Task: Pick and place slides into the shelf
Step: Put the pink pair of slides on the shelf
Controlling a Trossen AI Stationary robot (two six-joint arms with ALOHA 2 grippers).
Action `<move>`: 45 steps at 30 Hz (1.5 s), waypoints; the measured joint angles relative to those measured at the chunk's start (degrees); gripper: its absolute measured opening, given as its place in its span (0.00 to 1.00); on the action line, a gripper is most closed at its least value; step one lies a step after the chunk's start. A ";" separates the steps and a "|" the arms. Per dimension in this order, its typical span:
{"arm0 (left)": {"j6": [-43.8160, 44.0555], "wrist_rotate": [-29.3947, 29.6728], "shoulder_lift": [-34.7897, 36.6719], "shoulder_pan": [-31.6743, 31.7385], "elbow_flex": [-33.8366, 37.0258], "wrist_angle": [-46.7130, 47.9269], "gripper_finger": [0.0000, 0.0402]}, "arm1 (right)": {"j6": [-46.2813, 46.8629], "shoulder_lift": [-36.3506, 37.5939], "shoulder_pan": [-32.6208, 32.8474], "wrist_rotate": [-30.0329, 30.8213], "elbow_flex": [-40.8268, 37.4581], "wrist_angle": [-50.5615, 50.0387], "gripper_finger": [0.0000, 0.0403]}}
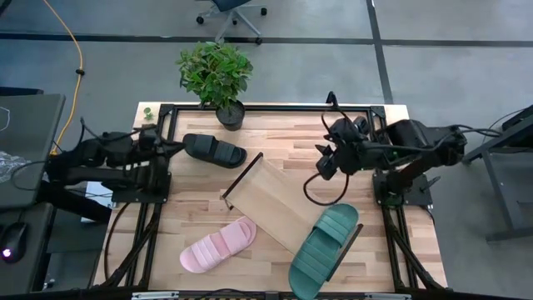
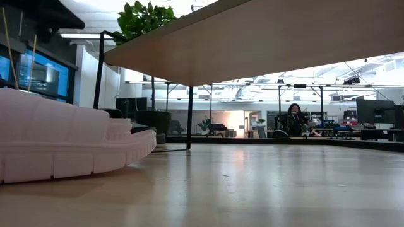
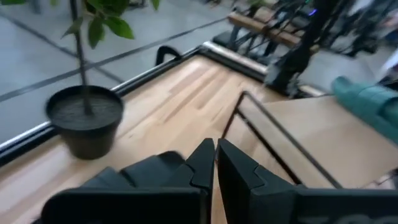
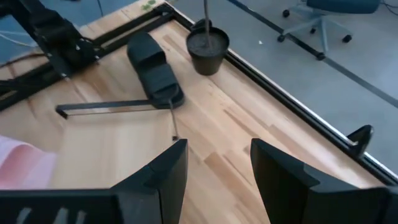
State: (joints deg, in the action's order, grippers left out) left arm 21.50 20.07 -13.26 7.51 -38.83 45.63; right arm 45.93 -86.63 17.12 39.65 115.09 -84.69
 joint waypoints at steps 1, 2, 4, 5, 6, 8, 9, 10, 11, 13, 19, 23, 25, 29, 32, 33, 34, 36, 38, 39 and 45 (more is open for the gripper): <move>0.00 0.21 -1.73 0.00 -1.14 0.68 0.02 | -0.89 0.00 -0.66 -0.77 0.00 -0.01 0.42; 0.00 0.21 -3.64 0.00 -2.16 0.90 0.02 | -1.59 0.00 -1.25 -1.25 0.00 0.01 0.42; 0.94 -0.21 -7.15 0.00 -3.56 3.20 0.02 | -3.38 0.00 -2.29 -2.09 0.00 0.01 0.42; 1.91 -0.26 -8.96 0.04 -4.25 4.53 0.02 | -4.46 0.00 -2.82 -2.30 0.00 0.01 0.42; 2.96 -0.41 -10.75 0.04 -4.88 5.98 0.02 | -5.50 -0.02 -3.31 -2.63 0.00 0.01 0.42; 4.89 -1.25 -13.46 0.14 -5.68 9.33 0.02 | -7.39 -0.02 -4.31 -3.38 0.00 0.01 0.42; 5.80 -1.94 -14.49 0.41 -6.02 10.17 0.02 | -8.38 -0.02 -4.79 -3.80 0.00 0.01 0.42; 6.32 -2.79 -15.15 0.92 -6.51 10.69 0.02 | -9.28 -0.02 -5.28 -4.40 0.00 0.01 0.42; 6.43 -3.40 -15.58 1.82 -6.97 11.14 0.02 | -10.34 -0.02 -5.80 -5.26 0.00 0.01 0.42; 6.45 -3.98 -15.84 4.31 -7.99 12.04 0.02 | -12.39 -0.02 -6.82 -6.91 0.00 0.01 0.42; 1.50 -9.47 -16.76 15.21 -11.50 12.01 0.02 | -17.41 -0.02 -9.30 -10.11 -0.02 0.01 0.42; -3.05 -19.86 -19.46 23.62 -11.01 12.02 0.02 | -20.00 0.00 -10.80 -11.32 -0.02 0.03 0.42; -6.36 -24.49 -21.74 27.90 -10.38 12.05 0.02 | -21.02 0.00 -11.40 -12.02 -0.02 0.02 0.42; -12.84 -29.50 -27.08 35.57 -10.16 11.75 0.02 | -22.01 0.00 -12.04 -14.32 -0.02 0.01 0.42; -16.46 -32.61 -30.44 39.89 -10.13 11.19 0.02 | -22.01 0.00 -12.02 -15.47 -0.02 0.01 0.42; -17.32 -33.14 -31.18 41.00 -10.12 11.21 0.02 | -22.01 0.00 -12.02 -15.76 -0.02 0.01 0.42; -18.13 -33.66 -31.85 42.07 -10.12 11.20 0.02 | -22.00 0.01 -11.98 -15.90 -0.02 0.01 0.42; -19.29 -34.44 -33.10 43.71 -10.12 11.21 0.02 | -21.78 0.02 -11.79 -15.92 -0.02 0.01 0.42; -20.24 -34.99 -33.56 44.85 -10.12 11.38 0.02 | -21.74 0.02 -11.75 -15.93 -0.02 0.01 0.42; -20.69 -35.10 -33.49 45.20 -10.12 11.65 0.02 | -21.60 0.02 -11.75 -15.95 -0.02 0.01 0.42; -21.24 -35.21 -31.28 45.38 -10.12 14.94 0.02 | -21.40 0.04 -11.73 -15.99 -0.02 0.01 0.42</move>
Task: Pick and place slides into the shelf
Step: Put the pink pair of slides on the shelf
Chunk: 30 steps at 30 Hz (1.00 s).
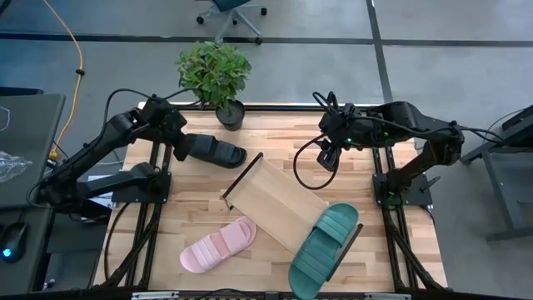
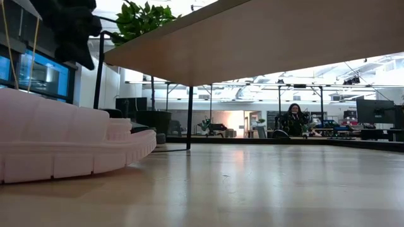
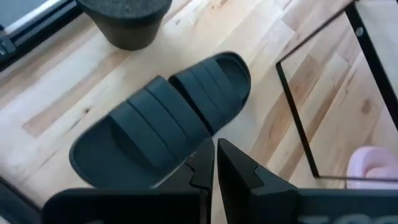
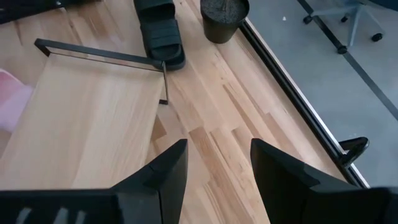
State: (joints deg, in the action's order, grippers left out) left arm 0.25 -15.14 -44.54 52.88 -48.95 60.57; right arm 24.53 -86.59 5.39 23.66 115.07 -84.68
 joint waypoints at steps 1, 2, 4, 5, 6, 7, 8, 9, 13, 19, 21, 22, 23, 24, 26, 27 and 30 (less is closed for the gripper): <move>0.00 -0.01 0.61 0.00 0.00 0.92 0.02 | 0.00 0.00 0.00 0.00 0.00 0.00 0.42; -0.02 0.06 1.33 0.00 0.00 1.78 0.02 | 0.02 0.00 0.00 -0.01 0.00 0.00 0.42; 0.00 0.10 3.19 0.00 0.00 3.20 0.02 | 0.02 0.00 0.00 -0.03 0.00 0.00 0.42; 0.13 0.10 4.15 0.00 0.00 3.76 0.02 | 0.01 0.00 0.00 -0.04 0.00 0.00 0.42; 0.46 0.09 5.08 0.00 0.00 3.86 0.02 | -0.01 0.00 0.00 -0.04 0.00 0.02 0.42; 1.17 0.12 6.08 0.00 0.00 3.71 0.02 | -0.08 0.00 0.00 -0.04 0.00 0.07 0.42; 1.79 0.34 7.18 0.00 0.00 3.53 0.02 | -0.22 0.00 0.00 -0.04 0.00 0.20 0.42; 2.35 0.65 8.14 0.00 0.00 3.30 0.02 | -0.47 0.00 0.00 -0.04 0.00 0.53 0.42; 3.04 1.22 9.76 0.00 0.00 3.08 0.02 | -1.54 0.00 -0.06 -0.05 0.00 2.03 0.42; 1.98 -0.02 9.52 0.00 0.02 8.87 0.02 | -2.43 0.00 -0.15 -0.07 0.00 2.60 0.42; 1.45 -3.32 10.12 -0.02 0.02 9.56 0.02 | -2.36 0.00 -0.15 -0.07 0.00 2.61 0.42; 1.31 -5.18 10.55 -0.02 0.02 10.02 0.02 | -2.36 0.02 -0.15 -0.04 0.00 2.62 0.42; 1.23 -6.75 11.07 -0.02 0.02 10.35 0.02 | -2.36 0.00 -0.15 -0.07 0.00 2.60 0.42; 1.20 -8.16 11.74 -0.02 0.02 10.61 0.02 | -2.36 0.00 -0.15 -0.05 0.00 2.62 0.42; 1.58 -9.79 13.38 -0.02 0.02 11.20 0.02 | -2.24 0.01 -0.15 -0.05 0.00 2.60 0.42; 2.12 -10.23 14.28 -0.02 0.02 11.68 0.02 | -2.09 0.02 -0.15 -0.04 0.00 2.61 0.42; 4.36 -12.03 17.28 -0.02 0.02 12.65 0.02 | -1.99 0.01 -0.15 -0.04 0.00 2.62 0.42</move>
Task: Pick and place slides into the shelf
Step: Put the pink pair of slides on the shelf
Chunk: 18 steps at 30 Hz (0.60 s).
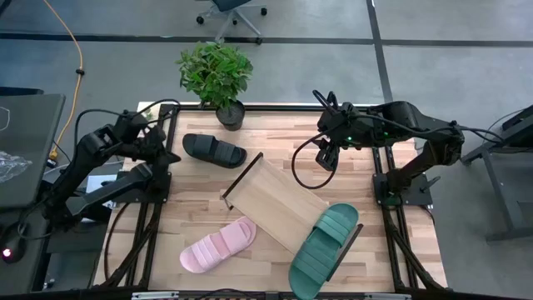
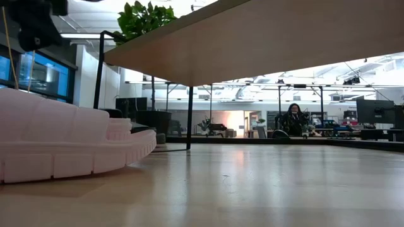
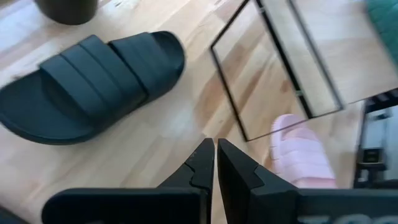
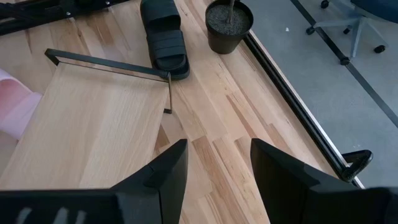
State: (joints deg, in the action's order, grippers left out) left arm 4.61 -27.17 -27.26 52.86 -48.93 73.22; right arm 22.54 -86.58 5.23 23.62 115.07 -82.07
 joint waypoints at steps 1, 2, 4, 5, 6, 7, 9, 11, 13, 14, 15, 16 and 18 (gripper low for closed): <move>0.22 -0.41 1.03 0.00 0.00 0.29 0.02 | 0.18 0.01 0.00 0.02 0.00 0.00 0.42; 0.77 -0.44 2.05 0.00 0.00 0.49 0.02 | 0.49 0.01 0.00 0.10 0.00 0.01 0.42; 1.75 -0.66 3.80 0.00 0.00 0.77 0.02 | 0.53 0.01 0.00 0.37 0.00 0.01 0.42; 1.88 -0.70 4.50 0.00 0.00 0.50 0.02 | 0.55 0.01 0.00 0.37 0.00 0.01 0.42; 1.87 -0.75 5.06 0.00 0.00 0.13 0.02 | 0.72 0.01 0.00 0.38 0.00 0.01 0.42; 1.87 -0.91 5.38 0.00 0.00 -0.18 0.02 | 0.98 0.00 0.00 0.50 0.00 0.01 0.42; 1.85 -0.93 5.45 0.00 0.00 -1.59 0.02 | 1.63 0.00 0.00 1.25 0.00 0.01 0.42; 1.80 -0.95 5.16 0.00 0.00 -4.28 0.02 | 2.54 0.01 0.00 1.52 0.00 0.01 0.42; 1.78 -1.09 4.61 0.00 0.00 -7.46 0.02 | 3.19 0.01 -0.02 1.63 0.00 0.01 0.42; 1.76 -1.24 4.37 0.00 0.00 -9.05 0.02 | 3.53 0.01 -0.02 1.64 0.00 0.01 0.42; 1.78 -1.51 4.13 0.00 0.00 -10.54 0.02 | 4.12 0.01 -0.02 1.64 0.00 0.01 0.42; 1.78 -1.81 4.05 0.00 0.00 -11.97 0.02 | 4.50 0.01 -0.02 1.64 0.00 0.01 0.42; 1.81 -2.14 4.00 0.00 0.00 -14.34 0.02 | 5.45 0.00 -0.02 1.67 0.00 0.01 0.42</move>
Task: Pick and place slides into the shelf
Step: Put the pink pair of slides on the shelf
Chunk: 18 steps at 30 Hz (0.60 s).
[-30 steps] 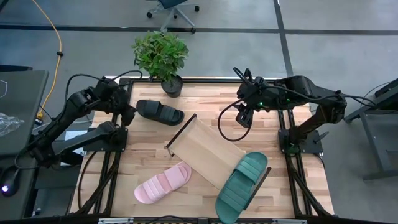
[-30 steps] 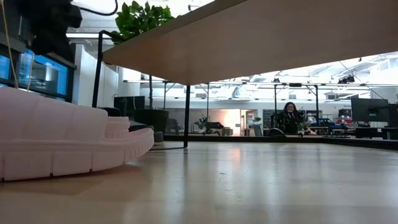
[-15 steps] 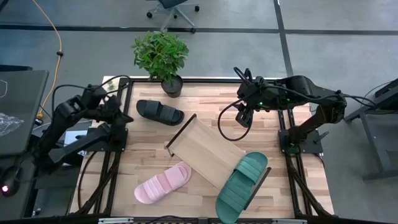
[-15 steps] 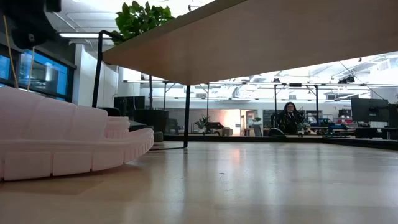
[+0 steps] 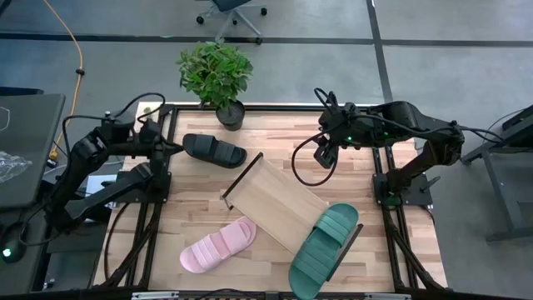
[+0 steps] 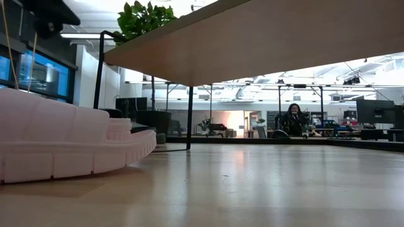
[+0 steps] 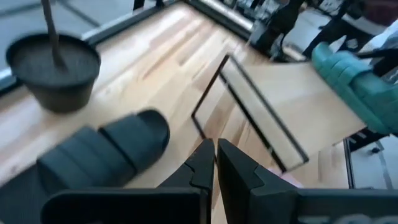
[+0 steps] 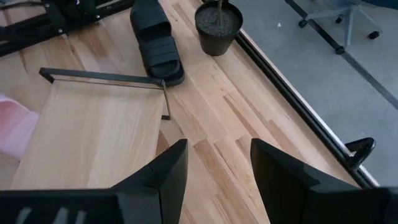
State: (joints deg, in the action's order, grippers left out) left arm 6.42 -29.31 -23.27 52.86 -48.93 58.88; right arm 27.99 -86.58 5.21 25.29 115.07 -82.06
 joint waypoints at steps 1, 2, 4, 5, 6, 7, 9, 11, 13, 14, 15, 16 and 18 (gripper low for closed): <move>0.04 -0.04 0.02 0.00 0.00 -0.81 0.02 | 0.38 0.02 0.00 0.09 0.00 0.00 0.42; 0.06 -0.08 0.02 0.00 0.00 -1.60 0.02 | 0.61 0.02 0.00 0.13 0.00 0.00 0.42; 0.03 -0.04 0.02 0.00 0.00 -3.29 0.02 | 1.52 0.01 0.04 0.14 0.00 -0.02 0.42; -0.13 -0.08 0.03 0.00 0.00 -4.28 0.02 | 1.77 0.02 0.04 0.14 0.00 -0.03 0.42; -0.28 -0.40 0.02 0.00 0.09 -5.81 0.02 | 2.03 0.02 0.04 0.14 0.00 -0.04 0.42; -0.36 -1.18 0.06 0.00 0.51 -8.19 0.02 | 2.18 0.02 0.04 0.14 0.00 -0.07 0.42; 0.51 -4.02 0.07 0.00 1.99 -13.54 0.02 | 2.66 0.02 0.06 0.14 0.00 -0.21 0.42; 2.27 -7.61 0.04 0.00 3.83 -19.98 0.02 | 2.66 0.02 0.07 0.16 0.00 -0.39 0.42; 5.38 -12.09 0.07 0.00 6.19 -27.61 0.02 | 2.66 0.02 0.07 0.21 0.00 -0.42 0.42; 7.30 -14.20 0.07 0.00 7.47 -31.13 0.02 | 2.66 0.02 0.07 0.21 0.00 -0.43 0.42; 9.23 -15.81 0.07 -0.05 8.62 -34.31 0.02 | 2.71 0.02 0.07 0.21 0.00 -0.44 0.42; 11.14 -16.80 0.15 -0.22 9.67 -37.28 0.02 | 3.03 0.02 0.07 0.21 0.00 -0.45 0.42; 13.53 -16.98 0.61 -1.65 11.29 -41.81 0.02 | 3.34 0.02 0.07 0.23 0.00 -0.84 0.42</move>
State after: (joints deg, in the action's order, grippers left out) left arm 19.95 -46.28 -22.66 51.21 -37.64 17.07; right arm 31.33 -86.56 5.28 25.52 115.07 -82.90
